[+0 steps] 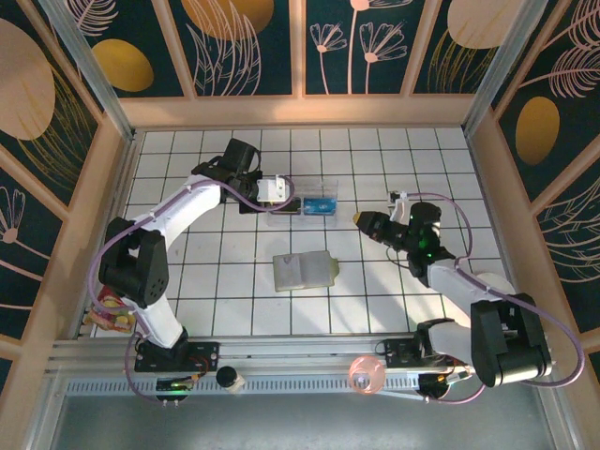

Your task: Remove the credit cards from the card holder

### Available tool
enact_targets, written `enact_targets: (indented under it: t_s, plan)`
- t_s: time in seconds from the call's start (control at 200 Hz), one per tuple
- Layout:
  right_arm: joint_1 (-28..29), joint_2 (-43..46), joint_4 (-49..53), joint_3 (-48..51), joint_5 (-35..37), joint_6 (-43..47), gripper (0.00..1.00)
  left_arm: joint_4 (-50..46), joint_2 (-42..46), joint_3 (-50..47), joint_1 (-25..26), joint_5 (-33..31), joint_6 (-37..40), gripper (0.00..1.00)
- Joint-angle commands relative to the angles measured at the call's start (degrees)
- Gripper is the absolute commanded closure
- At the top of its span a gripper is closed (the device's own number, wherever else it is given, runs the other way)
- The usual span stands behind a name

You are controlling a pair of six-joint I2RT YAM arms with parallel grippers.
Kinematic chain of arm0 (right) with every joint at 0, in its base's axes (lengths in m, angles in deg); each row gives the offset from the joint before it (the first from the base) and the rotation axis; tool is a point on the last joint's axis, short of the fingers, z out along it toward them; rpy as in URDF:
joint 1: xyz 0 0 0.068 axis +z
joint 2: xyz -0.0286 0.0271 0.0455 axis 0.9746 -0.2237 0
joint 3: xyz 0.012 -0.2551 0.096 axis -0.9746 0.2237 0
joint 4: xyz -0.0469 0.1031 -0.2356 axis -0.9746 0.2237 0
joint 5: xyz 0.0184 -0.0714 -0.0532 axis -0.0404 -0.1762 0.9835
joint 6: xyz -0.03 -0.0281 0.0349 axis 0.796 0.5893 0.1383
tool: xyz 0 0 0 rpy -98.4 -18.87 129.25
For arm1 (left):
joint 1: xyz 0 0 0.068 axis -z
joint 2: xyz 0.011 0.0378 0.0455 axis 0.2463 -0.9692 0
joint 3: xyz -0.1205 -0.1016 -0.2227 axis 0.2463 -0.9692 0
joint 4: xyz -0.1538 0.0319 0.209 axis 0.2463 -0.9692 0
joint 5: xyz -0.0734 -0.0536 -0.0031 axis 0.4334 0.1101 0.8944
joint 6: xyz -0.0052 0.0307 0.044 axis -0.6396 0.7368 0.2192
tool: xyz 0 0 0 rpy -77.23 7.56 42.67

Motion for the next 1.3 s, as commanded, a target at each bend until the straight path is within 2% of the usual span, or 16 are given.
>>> enact_targets:
  t_s: [0.0,0.48,1.296]
  plan:
    - [-0.46,-1.39,-0.58,-1.89,0.84,-0.20,0.79,0.79,1.70,-1.11,-0.17,3.59,3.39,1.00]
    - [-0.45,-4.27,-2.37,-2.61,0.01,-1.32,0.79,2.98,-1.90,-0.50,-0.17,3.42,4.39,1.00]
    - [-0.49,-5.79,-3.27,-2.95,-0.76,-1.50,0.79,10.00,-4.63,-3.11,-0.07,2.38,1.70,1.00]
